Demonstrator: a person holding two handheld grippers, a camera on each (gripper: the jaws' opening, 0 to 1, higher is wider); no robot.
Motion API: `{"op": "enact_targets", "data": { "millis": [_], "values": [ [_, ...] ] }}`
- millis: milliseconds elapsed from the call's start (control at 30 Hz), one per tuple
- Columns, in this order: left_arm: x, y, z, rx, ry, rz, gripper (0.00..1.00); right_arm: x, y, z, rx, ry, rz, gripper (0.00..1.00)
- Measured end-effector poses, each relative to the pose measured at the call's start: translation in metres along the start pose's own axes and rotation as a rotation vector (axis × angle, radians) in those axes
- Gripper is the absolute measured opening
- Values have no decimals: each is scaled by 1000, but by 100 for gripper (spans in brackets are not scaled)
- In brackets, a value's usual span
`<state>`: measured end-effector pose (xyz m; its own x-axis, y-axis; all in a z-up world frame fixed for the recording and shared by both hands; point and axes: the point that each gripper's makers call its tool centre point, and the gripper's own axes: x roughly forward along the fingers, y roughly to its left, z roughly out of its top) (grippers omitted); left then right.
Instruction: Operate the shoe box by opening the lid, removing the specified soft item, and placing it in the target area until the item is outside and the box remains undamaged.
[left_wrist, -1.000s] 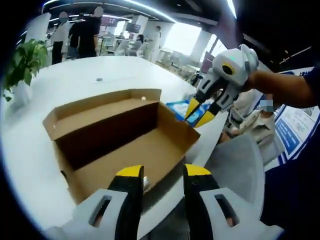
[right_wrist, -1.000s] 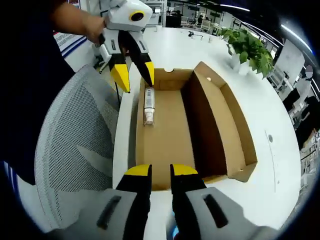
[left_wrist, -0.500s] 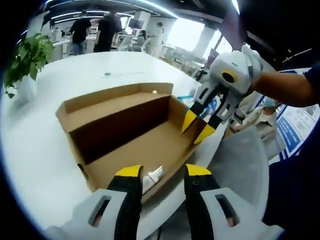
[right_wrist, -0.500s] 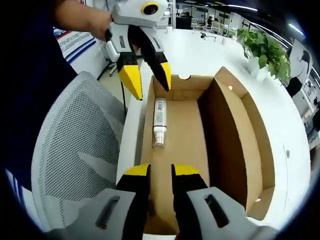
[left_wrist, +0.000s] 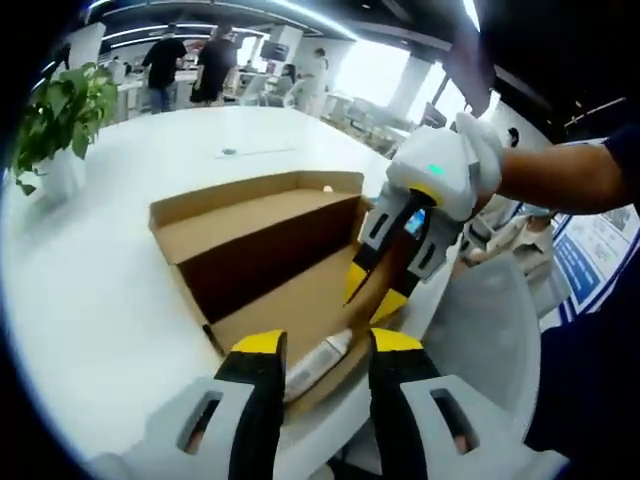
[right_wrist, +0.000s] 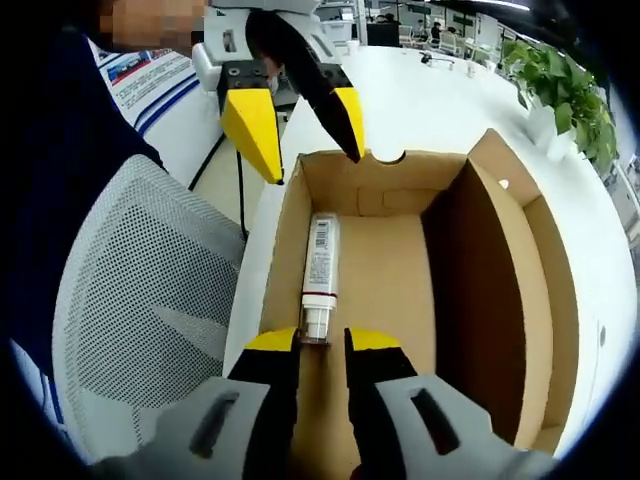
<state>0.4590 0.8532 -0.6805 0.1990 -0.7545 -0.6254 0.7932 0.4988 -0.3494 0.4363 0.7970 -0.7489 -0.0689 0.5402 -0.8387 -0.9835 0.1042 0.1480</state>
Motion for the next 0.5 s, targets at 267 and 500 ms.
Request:
{"op": "enact_targets", "data": {
  "millis": [267,500],
  "values": [
    [1,-1,-10,57,38,-30,31,21,-3,3,18,39,54,16],
    [1,-2,-15,71,51,-52,31,36,3,2,18,93,106,15]
  ]
}}
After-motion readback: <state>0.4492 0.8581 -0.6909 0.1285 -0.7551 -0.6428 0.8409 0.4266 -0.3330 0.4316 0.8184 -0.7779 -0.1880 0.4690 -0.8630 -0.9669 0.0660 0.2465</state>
